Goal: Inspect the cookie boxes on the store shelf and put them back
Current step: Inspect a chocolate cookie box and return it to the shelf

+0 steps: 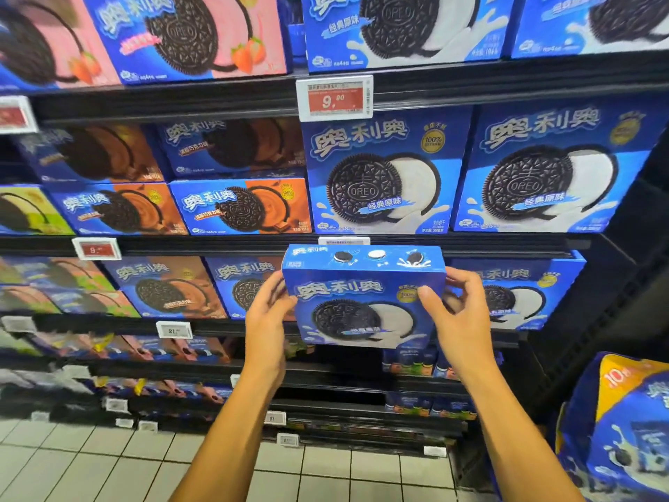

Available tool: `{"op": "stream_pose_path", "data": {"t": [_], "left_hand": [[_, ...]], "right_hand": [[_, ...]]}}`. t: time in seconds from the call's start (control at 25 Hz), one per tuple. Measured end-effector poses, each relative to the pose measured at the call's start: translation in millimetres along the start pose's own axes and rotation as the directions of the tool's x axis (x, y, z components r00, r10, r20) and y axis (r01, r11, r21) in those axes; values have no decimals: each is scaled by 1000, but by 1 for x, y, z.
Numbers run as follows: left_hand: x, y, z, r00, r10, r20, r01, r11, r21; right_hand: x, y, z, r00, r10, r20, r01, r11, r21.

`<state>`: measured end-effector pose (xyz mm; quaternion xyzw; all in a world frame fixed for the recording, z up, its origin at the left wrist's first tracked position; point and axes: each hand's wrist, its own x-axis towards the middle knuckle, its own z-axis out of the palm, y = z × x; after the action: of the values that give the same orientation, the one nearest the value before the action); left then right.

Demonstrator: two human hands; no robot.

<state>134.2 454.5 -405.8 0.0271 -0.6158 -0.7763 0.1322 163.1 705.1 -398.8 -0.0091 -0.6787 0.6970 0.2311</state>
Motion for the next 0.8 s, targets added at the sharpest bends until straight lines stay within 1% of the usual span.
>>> {"op": "stream_pose_path", "data": {"t": [0.08,0.16,0.24,0.32,0.4,0.48,0.56,0.64,0.72,0.8], "left_hand": [[-4,6,-8,999,40,-29,-41,998,-39],[-9,15,-18,998,67,-3,-67,996,-65],[-16,22,-31,998,49,43,-45,996,-77],[-24,29,-44,997,27,78,-21,997,-70],[-30,31,-55,997,37,73,-34,998,-44],[-34,37,-64,998,68,11,-68,996,-55],[-34,43,-76,993,69,-93,-80,990,-118],[-29,49,-95,983,52,-177,-85,980,-180],[-23,57,-113,978,55,-201,-102,968,-230],[-17,62,-132,978,60,-198,-110,962,-251]], "right_hand": [[2,-5,7,1000,-4,3,4,999,41],[6,-13,15,1000,-18,-13,19,997,70],[11,-21,27,999,-12,-32,16,993,120],[15,-26,41,999,50,-4,-49,990,133],[17,-29,55,988,143,60,-150,979,136],[13,-30,67,976,192,100,-205,968,144],[7,-34,77,963,212,164,-239,956,170],[-3,-36,87,948,213,237,-279,914,295],[-17,-32,98,932,220,288,-325,858,397],[-39,-27,117,905,242,350,-373,847,378]]}}
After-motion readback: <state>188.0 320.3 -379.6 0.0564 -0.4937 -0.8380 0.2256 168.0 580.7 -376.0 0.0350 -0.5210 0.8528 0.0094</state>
